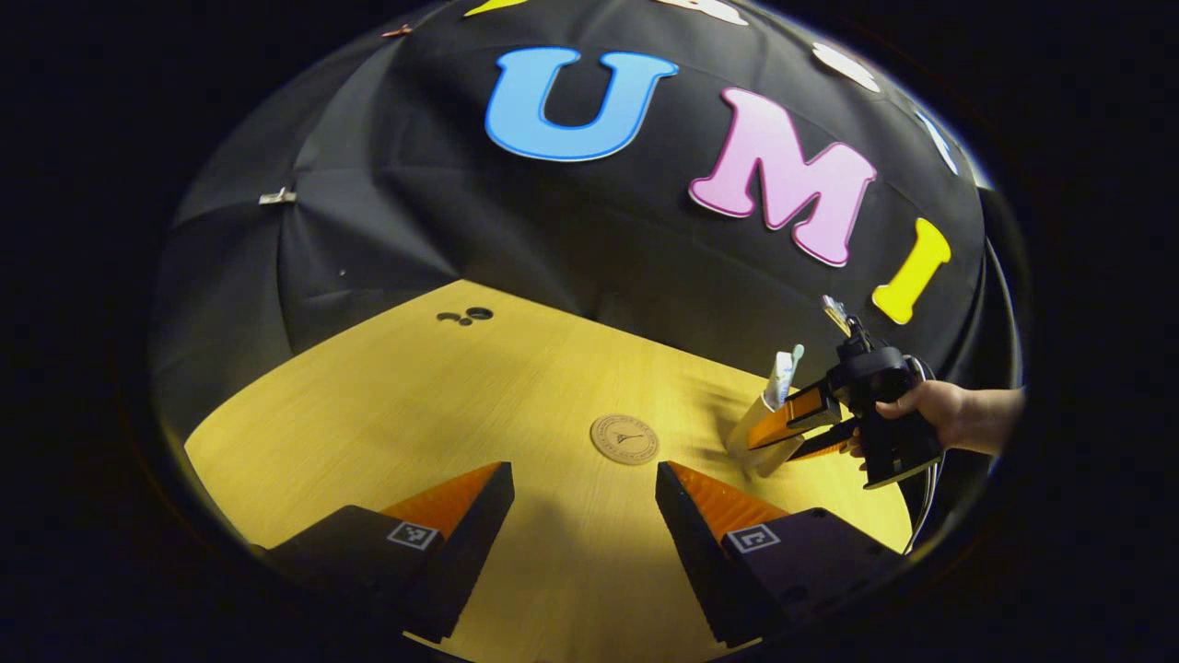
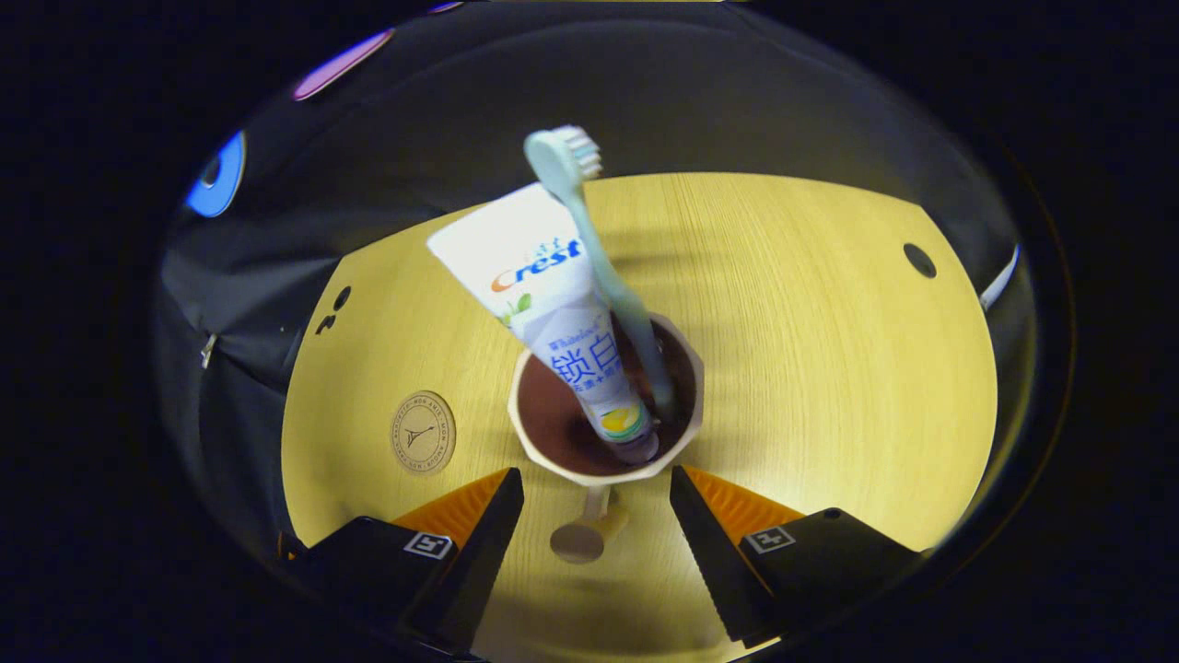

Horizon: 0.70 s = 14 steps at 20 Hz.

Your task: Put the toothbrush and toothpaste on the desktop into the cup, then pick up the cup and place it on the coaster on the desktop.

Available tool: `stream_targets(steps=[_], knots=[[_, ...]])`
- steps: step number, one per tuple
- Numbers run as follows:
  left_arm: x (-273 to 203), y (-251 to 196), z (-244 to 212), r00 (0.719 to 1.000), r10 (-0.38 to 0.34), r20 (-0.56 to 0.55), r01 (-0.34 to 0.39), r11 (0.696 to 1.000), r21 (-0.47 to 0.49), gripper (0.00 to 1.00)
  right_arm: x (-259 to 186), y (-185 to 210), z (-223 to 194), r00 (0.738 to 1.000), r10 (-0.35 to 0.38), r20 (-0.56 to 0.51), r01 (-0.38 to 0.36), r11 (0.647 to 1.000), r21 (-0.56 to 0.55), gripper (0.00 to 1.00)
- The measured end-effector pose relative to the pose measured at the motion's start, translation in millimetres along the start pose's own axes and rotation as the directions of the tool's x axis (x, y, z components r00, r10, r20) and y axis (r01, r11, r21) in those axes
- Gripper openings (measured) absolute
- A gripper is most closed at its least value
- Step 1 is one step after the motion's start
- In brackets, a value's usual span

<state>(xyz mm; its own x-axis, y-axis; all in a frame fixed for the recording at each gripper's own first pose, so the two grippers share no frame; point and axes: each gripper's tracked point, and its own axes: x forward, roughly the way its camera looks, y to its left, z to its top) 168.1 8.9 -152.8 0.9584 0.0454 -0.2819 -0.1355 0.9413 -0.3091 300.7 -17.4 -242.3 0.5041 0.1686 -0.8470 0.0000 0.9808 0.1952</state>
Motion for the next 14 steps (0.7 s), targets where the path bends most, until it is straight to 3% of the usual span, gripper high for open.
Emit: stream_targets(steps=[5, 6, 7, 12, 14], knots=[[-9.1, 26.4, -12.9, 0.998, 0.035, -0.051, -0.039, 0.997, -0.072, 0.98, 18.6, -12.4, -1.5, 0.998, -0.040, -0.054, 0.041, 0.999, 0.004, 0.95], [-12.1, 30.4, -12.2, 0.998, 0.038, -0.055, -0.042, 0.997, -0.069, 0.98, 19.9, -11.6, -3.4, 0.997, -0.043, -0.061, 0.043, 0.999, -0.003, 0.85], [-13.5, 33.1, -14.2, 0.997, 0.041, -0.060, -0.045, 0.997, -0.064, 0.98, 21.9, -10.2, -5.3, 0.996, -0.046, -0.071, 0.046, 0.999, -0.007, 0.93], [-21.8, 38.3, -17.7, 0.996, 0.041, -0.079, -0.043, 0.999, -0.031, 0.98, 27.2, -5.8, -8.0, 0.994, -0.057, -0.095, 0.055, 0.998, -0.030, 0.84], [-26.0, 34.3, -21.4, 0.996, 0.031, -0.087, -0.033, 0.999, -0.023, 0.98, 28.4, -5.6, -8.2, 0.993, -0.049, -0.105, 0.048, 0.999, -0.012, 0.74]])
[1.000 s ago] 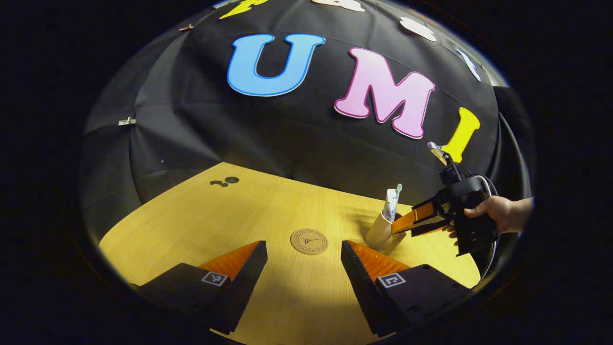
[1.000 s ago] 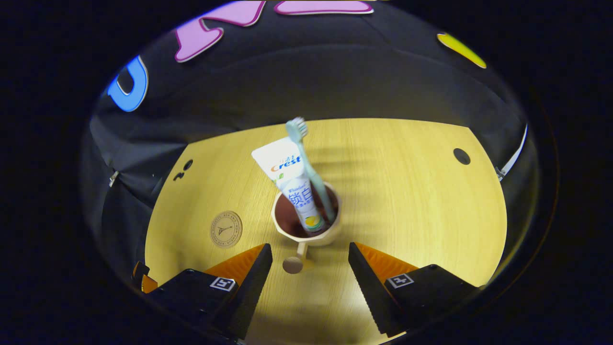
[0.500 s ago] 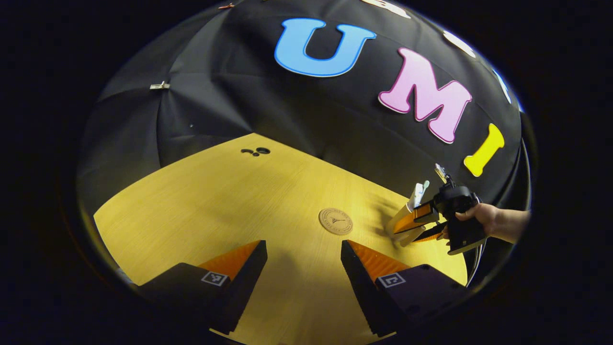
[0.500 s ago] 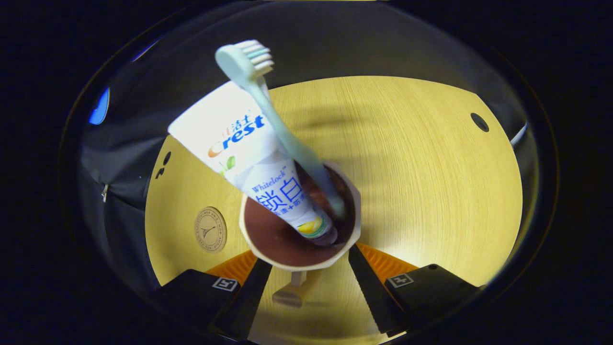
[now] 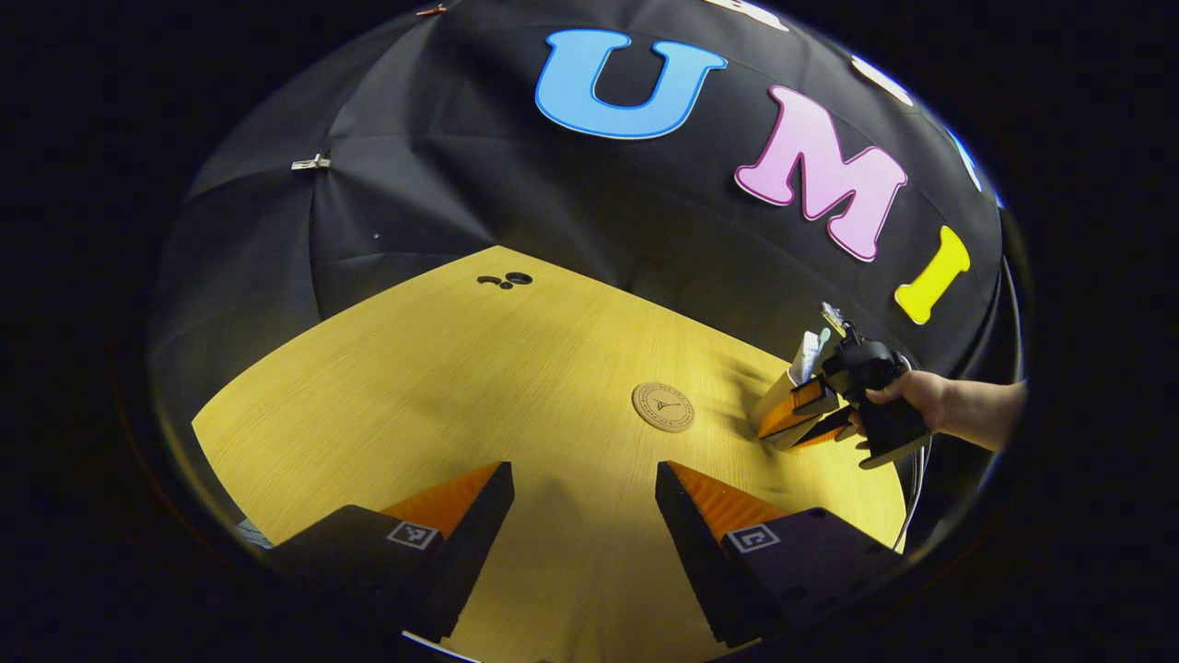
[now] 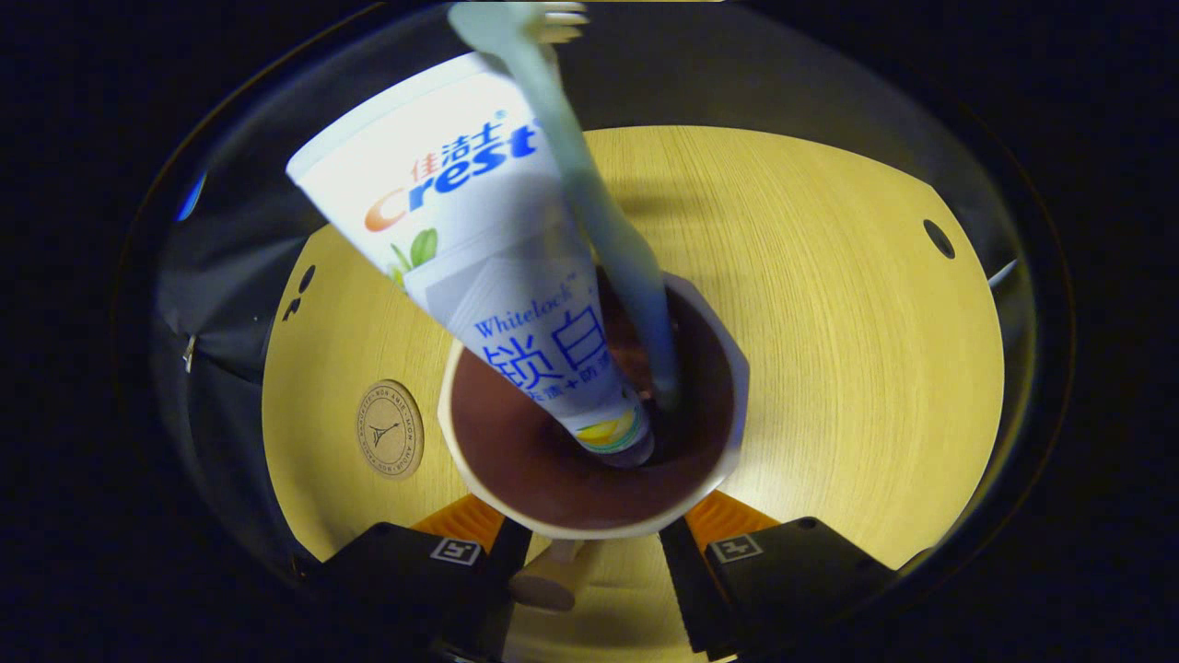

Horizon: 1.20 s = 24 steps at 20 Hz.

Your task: Put the toothbrush and toothpaste on the desktop into the cup, then pick up the cup and place it on the coaster on the desktop.

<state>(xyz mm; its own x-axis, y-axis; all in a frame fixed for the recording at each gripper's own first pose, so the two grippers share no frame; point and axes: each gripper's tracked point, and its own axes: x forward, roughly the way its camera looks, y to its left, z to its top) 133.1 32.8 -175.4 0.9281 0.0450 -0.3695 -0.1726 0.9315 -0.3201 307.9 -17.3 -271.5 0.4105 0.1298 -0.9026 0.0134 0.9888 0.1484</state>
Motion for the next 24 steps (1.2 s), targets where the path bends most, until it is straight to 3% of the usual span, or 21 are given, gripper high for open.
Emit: stream_targets(steps=[1, 2, 3, 5, 7, 8, 12, 13, 14, 15, 24], knots=[[-2.7, -1.1, -1.7, 1.000, -0.004, -0.003, 0.004, 1.000, 0.004, 0.98, 0.2, -0.4, 1.3, 1.000, -0.003, 0.000, 0.003, 1.000, 0.001, 0.71], [-4.8, -3.5, -3.7, 1.000, -0.008, -0.008, 0.009, 1.000, 0.008, 0.98, 0.7, 1.3, 0.4, 1.000, 0.001, -0.005, -0.001, 1.000, 0.004, 0.62], [-5.4, -5.0, -6.1, 1.000, -0.012, -0.014, 0.012, 1.000, 0.011, 0.98, 1.3, 3.3, -0.5, 1.000, 0.001, -0.007, -0.001, 1.000, 0.008, 0.64], [-7.9, -9.3, -11.2, 0.999, -0.018, -0.029, 0.018, 1.000, 0.013, 0.98, 5.1, 3.8, -0.2, 1.000, -0.010, -0.007, 0.010, 1.000, -0.004, 0.47], [-9.8, -11.8, -15.3, 0.999, -0.024, -0.043, 0.024, 1.000, 0.013, 0.98, 2.5, 2.8, -1.4, 1.000, -0.029, -0.004, 0.029, 0.999, -0.035, 0.45], [-11.4, -12.5, -16.7, 0.999, -0.025, -0.047, 0.026, 1.000, 0.016, 0.98, 0.5, -0.9, 1.4, 0.999, -0.041, 0.015, 0.042, 0.997, -0.062, 0.33], [-13.4, -14.9, -19.5, 0.998, -0.026, -0.057, 0.028, 0.999, 0.033, 0.98, -3.9, -1.2, -5.2, 1.000, -0.019, 0.001, 0.020, 0.995, -0.103, 0.32], [-12.9, -14.6, -20.2, 0.998, -0.024, -0.062, 0.026, 0.999, 0.037, 0.97, -4.4, -0.3, -6.7, 1.000, -0.017, 0.004, 0.018, 0.993, -0.114, 0.26], [-13.5, -15.2, -20.6, 0.998, -0.022, -0.065, 0.025, 0.999, 0.040, 0.98, -3.9, -1.6, -7.3, 1.000, -0.024, 0.010, 0.025, 0.992, -0.126, 0.26], [-13.9, -15.4, -19.8, 0.998, -0.020, -0.065, 0.023, 0.999, 0.041, 0.98, -3.8, -1.5, -7.0, 0.999, -0.030, 0.017, 0.032, 0.991, -0.133, 0.32], [-18.7, -16.2, -25.2, 0.997, -0.029, -0.065, 0.030, 0.999, 0.012, 0.97, -24.2, 29.2, 6.1, 0.996, -0.007, 0.087, 0.023, 0.983, -0.184, 0.32]])
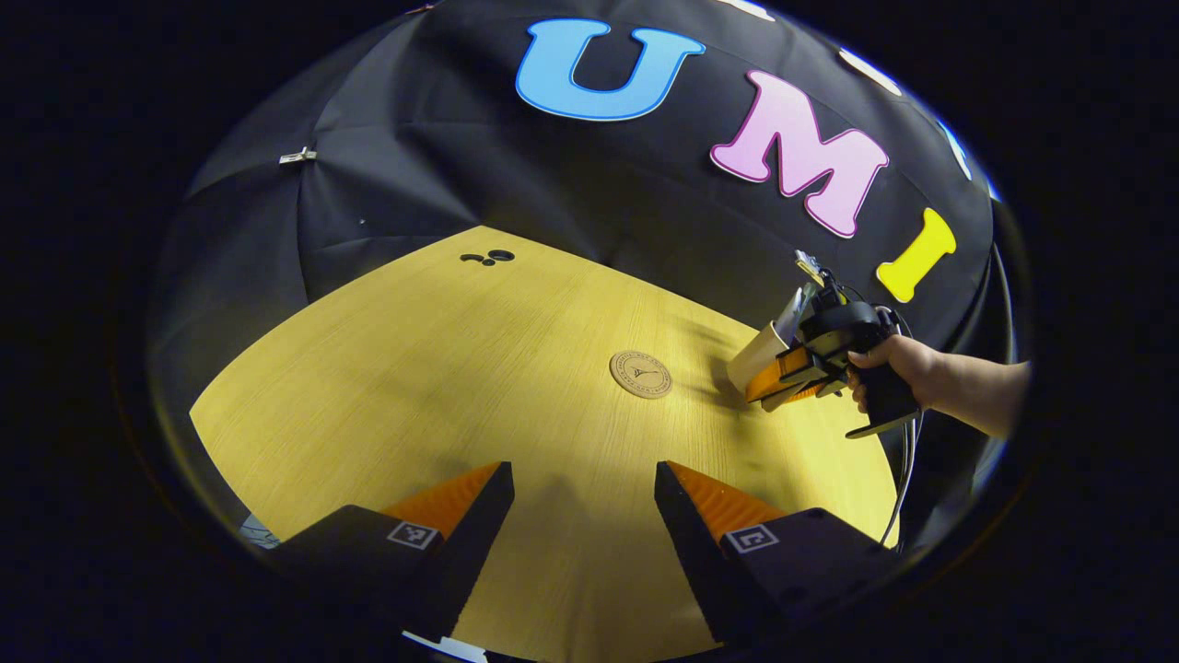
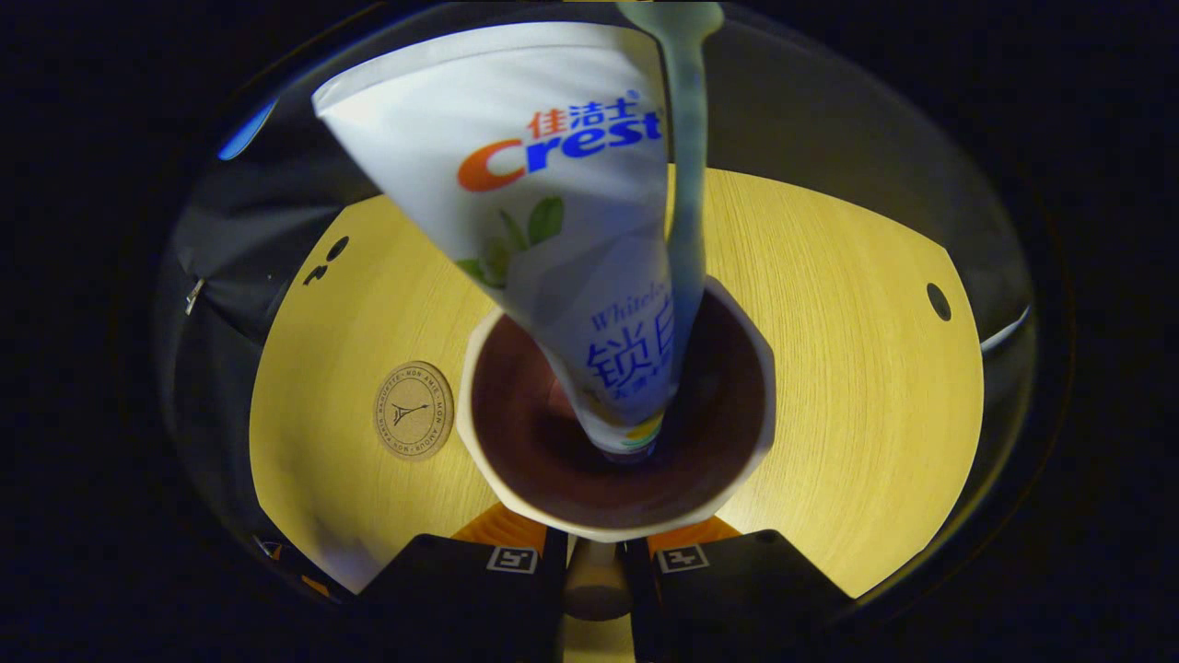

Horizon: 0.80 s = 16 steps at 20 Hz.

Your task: Put the toothbrush and toothpaste on the desktop into the cup, then pick up the cup and place it on the coaster on the desktop.

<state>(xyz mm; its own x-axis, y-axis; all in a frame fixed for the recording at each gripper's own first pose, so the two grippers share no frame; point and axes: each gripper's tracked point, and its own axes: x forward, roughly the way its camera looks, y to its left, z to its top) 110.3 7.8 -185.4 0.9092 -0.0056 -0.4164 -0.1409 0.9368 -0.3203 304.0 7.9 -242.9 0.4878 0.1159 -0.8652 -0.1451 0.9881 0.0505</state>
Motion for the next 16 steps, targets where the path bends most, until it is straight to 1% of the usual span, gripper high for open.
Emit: stream_targets(steps=[3, 8, 10, 13, 15, 16], knots=[[-4.9, 4.6, -2.4, 1.000, 0.004, -0.002, -0.004, 1.000, -0.001, 0.97, -4.6, 21.9, 5.6, 1.000, 0.022, 0.006, -0.022, 0.999, -0.024, 0.32], [-15.3, 17.1, -7.0, 1.000, 0.014, 0.000, -0.014, 1.000, -0.023, 0.97, 0.3, 67.8, 9.0, 0.998, 0.060, -0.003, -0.060, 0.994, -0.087, 0.32], [-20.7, 25.0, -10.5, 1.000, 0.026, -0.003, -0.026, 0.999, -0.035, 0.97, 5.1, 90.1, 5.0, 0.996, 0.083, -0.022, -0.085, 0.990, -0.111, 0.32], [-29.9, 39.1, -16.3, 0.999, 0.051, -0.014, -0.051, 0.998, -0.046, 0.97, 11.0, 116.2, -1.3, 0.995, 0.090, -0.044, -0.096, 0.979, -0.177, 0.31], [-35.9, 48.8, -20.4, 0.998, 0.060, -0.020, -0.061, 0.997, -0.048, 0.97, 14.5, 134.3, -7.6, 0.992, 0.107, -0.069, -0.118, 0.974, -0.193, 0.32], [-38.7, 54.3, -21.6, 0.998, 0.067, -0.022, -0.068, 0.996, -0.050, 0.97, 15.1, 137.1, -10.8, 0.992, 0.102, -0.077, -0.116, 0.971, -0.209, 0.32]])
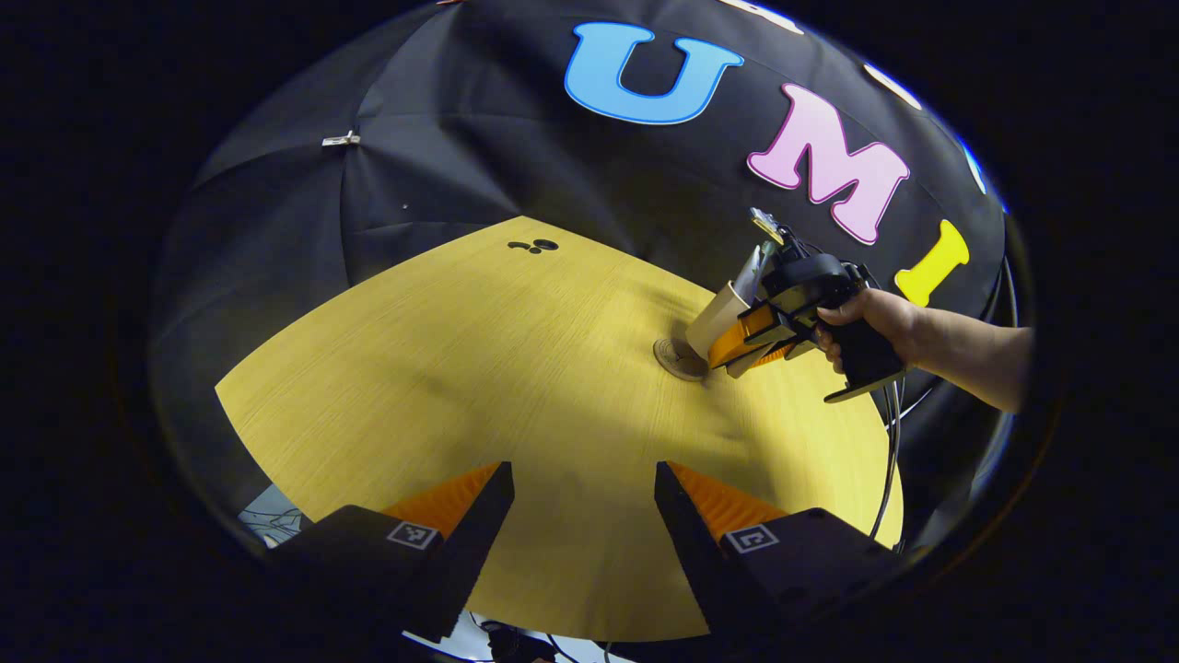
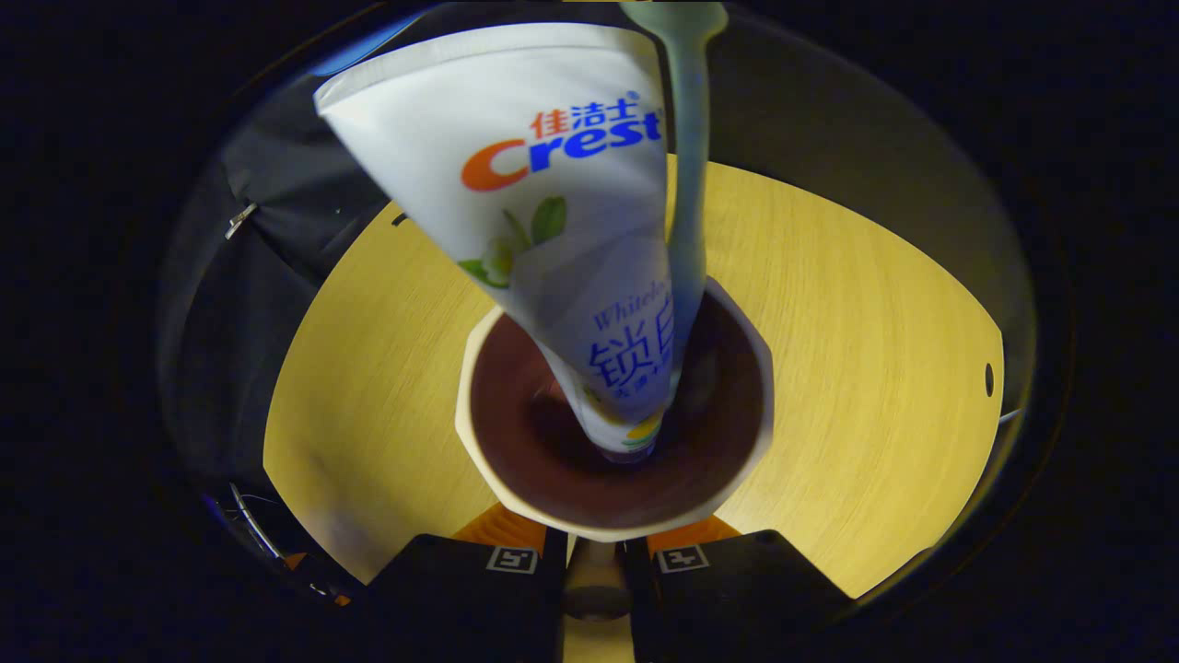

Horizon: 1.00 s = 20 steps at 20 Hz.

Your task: Put the toothbrush and toothpaste on the desktop into the cup, then pick up the cup and place it on the coaster on the desktop.

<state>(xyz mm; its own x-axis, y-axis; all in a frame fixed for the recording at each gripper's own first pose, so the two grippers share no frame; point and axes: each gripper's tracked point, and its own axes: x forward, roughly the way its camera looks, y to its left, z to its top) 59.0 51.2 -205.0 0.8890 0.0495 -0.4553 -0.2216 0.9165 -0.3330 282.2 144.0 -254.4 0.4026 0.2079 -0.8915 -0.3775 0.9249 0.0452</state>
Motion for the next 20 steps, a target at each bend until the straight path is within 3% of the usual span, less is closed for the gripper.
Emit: stream_targets(steps=[9, 13, 14, 16, 18, 20], knots=[[-10.8, 35.1, -1.5, 0.999, 0.040, 0.004, -0.040, 0.999, -0.027, 0.97, 21.5, 11.8, -10.2, 0.996, -0.062, -0.063, 0.057, 0.996, -0.068, 0.29], [-15.3, 39.6, -4.0, 0.999, 0.044, -0.002, -0.044, 0.999, -0.006, 0.97, 22.1, 12.1, -12.2, 0.994, -0.079, -0.075, 0.074, 0.995, -0.068, 0.32], [-17.1, 39.2, -4.4, 0.999, 0.042, -0.004, -0.042, 0.999, -0.001, 0.97, 24.0, 11.7, -10.6, 0.993, -0.087, -0.075, 0.082, 0.994, -0.070, 0.27], [-19.7, 37.9, -4.8, 0.999, 0.037, -0.005, -0.037, 0.999, 0.011, 0.97, 24.1, 12.6, -10.7, 0.992, -0.097, -0.075, 0.091, 0.993, -0.071, 0.38], [-21.5, 37.3, -3.2, 0.999, 0.032, -0.004, -0.032, 0.999, 0.019, 0.97, 16.8, 11.2, -10.8, 0.993, -0.094, -0.066, 0.090, 0.995, -0.052, 0.34], [-24.9, 35.3, -1.2, 1.000, 0.026, -0.001, -0.026, 1.000, 0.018, 0.97, 10.6, 13.9, -6.5, 0.995, -0.084, -0.046, 0.082, 0.996, -0.035, 0.37]])
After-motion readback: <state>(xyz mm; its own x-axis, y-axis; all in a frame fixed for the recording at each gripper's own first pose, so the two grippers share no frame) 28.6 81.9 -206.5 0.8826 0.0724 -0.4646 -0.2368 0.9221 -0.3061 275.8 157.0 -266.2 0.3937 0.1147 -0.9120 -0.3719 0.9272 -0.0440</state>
